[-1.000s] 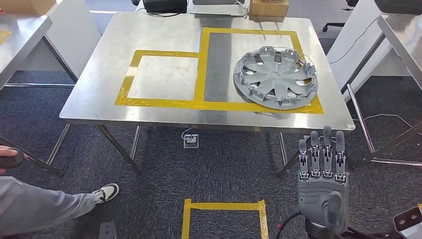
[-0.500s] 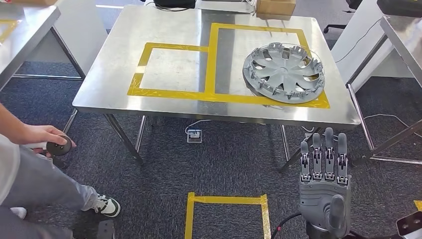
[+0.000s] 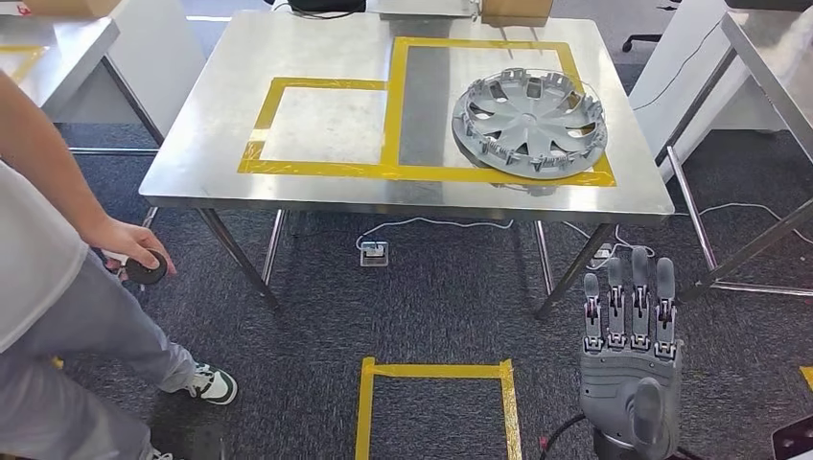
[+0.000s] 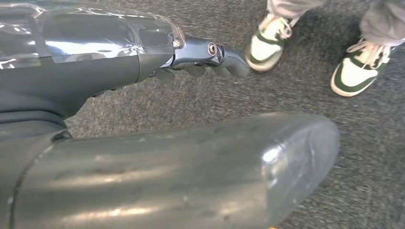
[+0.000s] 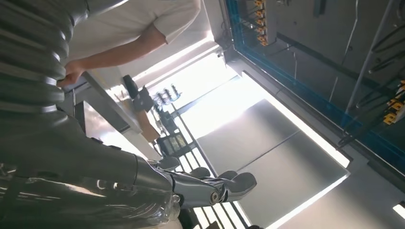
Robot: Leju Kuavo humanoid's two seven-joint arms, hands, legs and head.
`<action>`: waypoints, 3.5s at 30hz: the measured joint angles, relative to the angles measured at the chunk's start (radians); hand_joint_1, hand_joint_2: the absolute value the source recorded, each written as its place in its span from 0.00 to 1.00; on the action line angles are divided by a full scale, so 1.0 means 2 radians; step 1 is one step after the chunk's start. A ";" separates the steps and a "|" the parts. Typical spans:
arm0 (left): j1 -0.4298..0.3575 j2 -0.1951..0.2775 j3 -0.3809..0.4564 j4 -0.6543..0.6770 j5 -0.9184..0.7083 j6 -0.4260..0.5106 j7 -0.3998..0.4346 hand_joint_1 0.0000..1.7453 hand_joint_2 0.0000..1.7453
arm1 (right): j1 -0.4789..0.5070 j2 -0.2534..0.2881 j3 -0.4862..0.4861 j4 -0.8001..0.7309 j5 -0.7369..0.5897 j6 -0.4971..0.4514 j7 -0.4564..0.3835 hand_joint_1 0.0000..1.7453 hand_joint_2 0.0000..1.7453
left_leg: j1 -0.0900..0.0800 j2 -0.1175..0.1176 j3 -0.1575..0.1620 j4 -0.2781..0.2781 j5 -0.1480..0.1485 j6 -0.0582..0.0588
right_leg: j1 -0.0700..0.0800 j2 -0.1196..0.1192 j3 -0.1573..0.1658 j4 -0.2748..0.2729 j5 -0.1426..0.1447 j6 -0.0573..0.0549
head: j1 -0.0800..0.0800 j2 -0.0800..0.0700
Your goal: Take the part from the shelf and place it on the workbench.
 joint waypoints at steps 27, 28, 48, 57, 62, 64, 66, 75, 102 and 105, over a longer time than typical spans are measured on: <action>-0.027 -0.031 -0.036 -0.006 -0.055 -0.031 0.039 0.00 0.00 | 0.014 -0.022 0.000 -0.075 0.058 -0.090 0.031 0.00 1.00 | 0.000 -0.001 -0.004 -0.027 0.006 0.005 | -0.004 0.002 0.011 -0.007 -0.002 0.004 | 0.002 0.000; -0.027 -0.032 -0.038 -0.006 -0.057 -0.032 0.040 0.00 0.00 | 0.014 -0.022 0.000 -0.075 0.058 -0.095 0.035 0.00 1.00 | 0.000 -0.001 -0.012 -0.001 -0.006 0.004 | -0.003 0.002 0.007 -0.004 -0.001 0.004 | 0.001 0.000; -0.044 -0.062 -0.123 -0.009 -0.165 -0.025 0.062 0.00 0.00 | -0.027 -0.042 0.010 -0.083 0.063 -0.121 0.077 0.00 1.00 | -0.003 0.002 0.030 -0.104 0.064 0.027 | -0.005 0.006 0.000 0.064 -0.037 0.025 | 0.004 0.000; -0.048 -0.064 -0.147 -0.009 -0.172 -0.024 0.068 0.00 0.00 | -0.032 -0.044 0.015 -0.085 0.064 -0.119 0.077 0.00 1.00 | -0.004 0.000 -0.007 -0.038 0.016 0.007 | -0.004 0.002 0.008 -0.003 -0.003 0.003 | 0.000 0.000; -0.048 -0.064 -0.154 -0.009 -0.172 -0.024 0.069 0.00 0.00 | -0.031 -0.044 0.017 -0.085 0.064 -0.119 0.077 0.00 1.00 | -0.004 0.000 0.019 -0.027 0.012 0.004 | -0.003 0.000 -0.018 0.010 0.008 0.005 | -0.001 0.000; -0.050 -0.063 -0.157 -0.009 -0.173 -0.024 0.069 0.00 0.00 | -0.031 -0.044 0.017 -0.085 0.063 -0.119 0.077 0.00 1.00 | -0.004 0.000 0.058 -0.089 0.027 0.008 | -0.003 0.001 -0.026 0.017 0.010 0.008 | -0.001 0.000; -0.051 -0.063 -0.159 -0.009 -0.173 -0.024 0.070 0.00 0.00 | -0.031 -0.044 0.018 -0.085 0.063 -0.118 0.076 0.00 1.00 | -0.006 -0.001 0.070 -0.112 0.030 0.015 | -0.002 0.001 -0.030 0.020 0.014 0.013 | -0.001 0.000; -0.050 -0.064 -0.164 -0.009 -0.174 -0.022 0.072 0.00 0.00 | -0.029 -0.046 0.021 -0.086 0.060 -0.118 0.074 0.00 1.00 | -0.005 0.000 0.051 -0.114 0.051 0.029 | -0.005 0.004 -0.053 0.088 -0.031 0.029 | 0.003 0.000; -0.047 -0.063 -0.165 -0.008 -0.171 -0.018 0.072 0.00 0.00 | -0.030 -0.051 0.029 -0.083 0.051 -0.114 0.073 0.00 0.50 | -0.004 -0.001 0.077 -0.123 0.038 0.023 | -0.001 0.002 -0.024 0.018 0.008 0.021 | 0.002 0.000; -0.047 -0.064 -0.166 -0.008 -0.171 -0.017 0.072 0.00 0.00 | -0.030 -0.053 0.030 -0.083 0.064 -0.124 0.074 0.00 1.00 | -0.003 0.000 0.063 -0.124 0.051 0.032 | -0.005 0.003 -0.045 0.086 -0.052 0.031 | 0.005 0.000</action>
